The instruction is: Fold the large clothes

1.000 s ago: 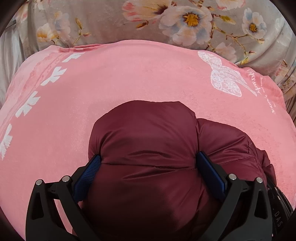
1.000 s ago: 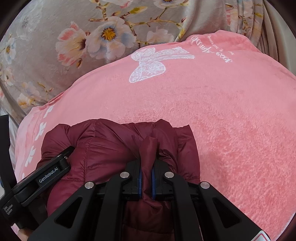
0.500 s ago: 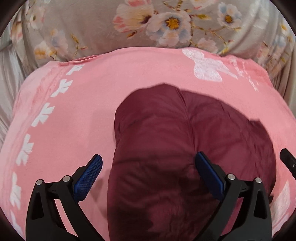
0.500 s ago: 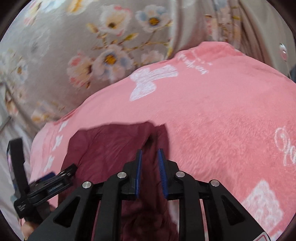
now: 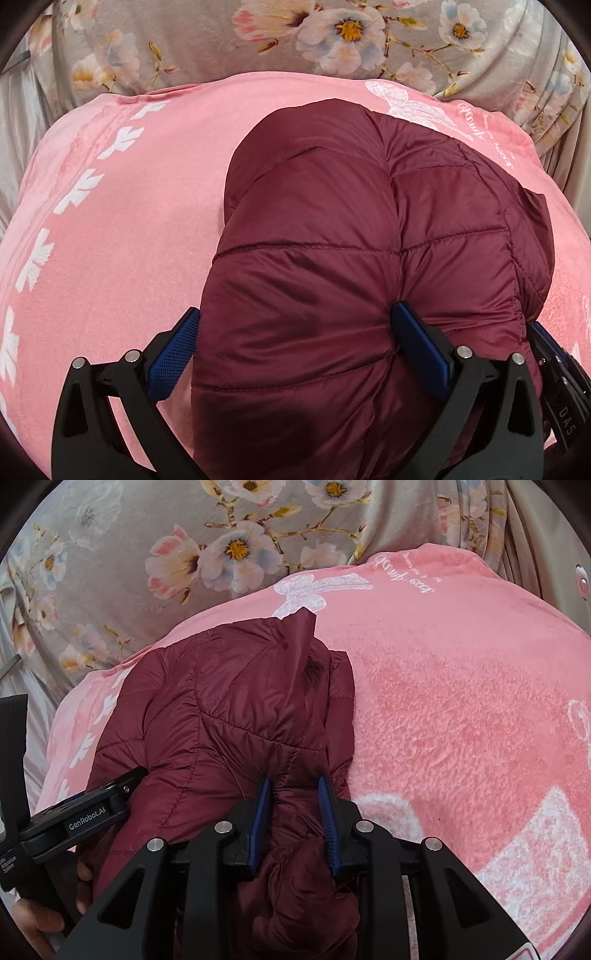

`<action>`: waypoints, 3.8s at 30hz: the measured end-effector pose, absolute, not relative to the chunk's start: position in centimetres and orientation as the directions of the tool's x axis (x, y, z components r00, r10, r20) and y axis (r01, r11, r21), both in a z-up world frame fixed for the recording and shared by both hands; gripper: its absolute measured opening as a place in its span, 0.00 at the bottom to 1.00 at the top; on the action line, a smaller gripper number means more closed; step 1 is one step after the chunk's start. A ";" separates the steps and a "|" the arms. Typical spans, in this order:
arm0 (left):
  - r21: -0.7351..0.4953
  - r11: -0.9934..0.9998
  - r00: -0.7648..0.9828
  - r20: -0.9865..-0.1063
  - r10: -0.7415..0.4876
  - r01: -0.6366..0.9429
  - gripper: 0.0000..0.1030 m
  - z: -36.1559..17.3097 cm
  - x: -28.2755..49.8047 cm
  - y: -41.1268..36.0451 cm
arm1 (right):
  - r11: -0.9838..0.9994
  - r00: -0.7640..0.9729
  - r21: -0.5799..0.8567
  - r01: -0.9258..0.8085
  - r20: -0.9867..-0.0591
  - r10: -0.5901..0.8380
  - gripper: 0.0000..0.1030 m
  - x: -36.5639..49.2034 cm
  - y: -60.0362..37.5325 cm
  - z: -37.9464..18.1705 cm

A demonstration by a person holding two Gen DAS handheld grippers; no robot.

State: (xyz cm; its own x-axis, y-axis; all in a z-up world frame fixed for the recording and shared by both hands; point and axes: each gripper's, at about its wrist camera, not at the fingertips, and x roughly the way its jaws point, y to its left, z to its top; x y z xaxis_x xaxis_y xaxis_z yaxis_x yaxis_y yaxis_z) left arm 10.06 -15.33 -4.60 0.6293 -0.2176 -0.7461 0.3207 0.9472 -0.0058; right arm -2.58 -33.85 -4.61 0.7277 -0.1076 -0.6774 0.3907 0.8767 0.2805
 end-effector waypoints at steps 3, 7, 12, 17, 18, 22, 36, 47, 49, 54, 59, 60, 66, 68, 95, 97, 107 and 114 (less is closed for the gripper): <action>0.007 0.949 0.642 -0.738 -0.209 0.316 0.96 -4.8 9.9 -15.5 | 0.884 0.724 0.251 0.394 -0.677 -0.131 0.26 -2.5 -33.4 -4.7; 0.019 0.950 0.658 -0.725 -0.202 0.312 0.96 -5.0 9.6 -15.6 | 0.885 0.725 0.246 0.395 -0.675 -0.136 0.27 -2.5 -33.3 -4.7; 0.022 0.950 0.668 -0.716 -0.202 0.312 0.96 -5.1 9.5 -15.6 | 0.886 0.724 0.244 0.394 -0.677 -0.136 0.31 -2.4 -33.5 -4.7; 0.011 0.949 0.676 -0.705 -0.216 0.315 0.96 -5.3 9.5 -15.5 | 0.877 0.726 0.265 0.400 -0.676 -0.127 0.34 -2.7 -33.9 -4.9; 0.008 0.949 0.677 -0.703 -0.219 0.315 0.96 -5.4 9.5 -15.4 | 0.876 0.726 0.268 0.401 -0.676 -0.126 0.35 -2.7 -33.9 -4.9; 0.002 0.948 0.683 -0.695 -0.227 0.318 0.96 -5.6 9.5 -15.3 | 0.872 0.728 0.278 0.402 -0.675 -0.120 0.36 -2.9 -34.1 -5.0; -0.067 0.940 0.652 -0.704 -0.282 0.335 0.96 -5.4 9.9 -14.3 | 0.850 0.742 0.359 0.385 -0.668 -0.054 0.42 -3.0 -35.0 -5.5; -0.080 0.959 0.655 -0.715 -0.244 0.270 0.95 -1.6 7.3 -8.2 | 0.786 0.745 0.404 0.468 -0.659 -0.104 0.38 -12.3 -36.8 -5.2; -0.095 0.955 0.625 -0.737 -0.256 0.280 0.95 -1.9 7.3 -8.2 | 0.823 0.729 0.376 0.427 -0.681 -0.067 0.38 -11.6 -35.7 -5.4; -0.202 0.935 0.535 -0.776 -0.335 0.291 0.95 -2.8 7.5 -7.0 | 0.846 0.649 0.281 0.453 -0.754 -0.097 0.48 -12.2 -35.2 -7.3; -0.304 0.919 0.500 -0.772 -0.392 0.250 0.95 -3.3 8.6 -5.1 | 0.823 0.633 0.244 0.512 -0.755 -0.171 0.52 -13.3 -37.2 -5.8; -0.325 0.913 0.490 -0.771 -0.407 0.248 0.95 -3.4 9.0 -5.2 | 0.820 0.658 0.279 0.500 -0.738 -0.150 0.54 -13.2 -37.7 -5.2; -0.369 0.872 0.424 -0.767 -0.481 0.321 0.95 -3.6 11.8 -7.8 | 0.734 0.762 0.557 0.389 -0.642 0.084 0.68 -8.3 -40.7 -4.9; -0.381 0.861 0.400 -0.770 -0.497 0.336 0.95 -4.0 12.8 -8.6 | 0.707 0.744 0.589 0.392 -0.655 0.133 0.68 -6.3 -41.0 -5.9; -0.349 0.709 0.473 -0.557 -0.683 0.613 0.47 6.9 6.0 -9.3 | 0.761 0.869 0.646 0.063 -0.410 0.276 0.18 -6.2 -36.9 2.3; -0.321 0.692 0.507 -0.498 -0.704 0.646 0.47 9.6 4.2 -8.6 | 0.787 0.903 0.616 0.010 -0.344 0.258 0.18 -7.9 -36.1 5.7; -0.097 0.641 0.628 -0.129 -0.767 0.762 0.52 23.3 -5.5 -3.7 | 0.893 0.975 0.408 -0.192 -0.024 0.220 0.18 -15.0 -31.1 20.4; 0.015 0.658 0.656 0.076 -0.751 0.753 0.57 29.1 -9.3 0.6 | 0.926 0.959 0.257 -0.276 0.140 0.247 0.18 -18.0 -27.1 27.6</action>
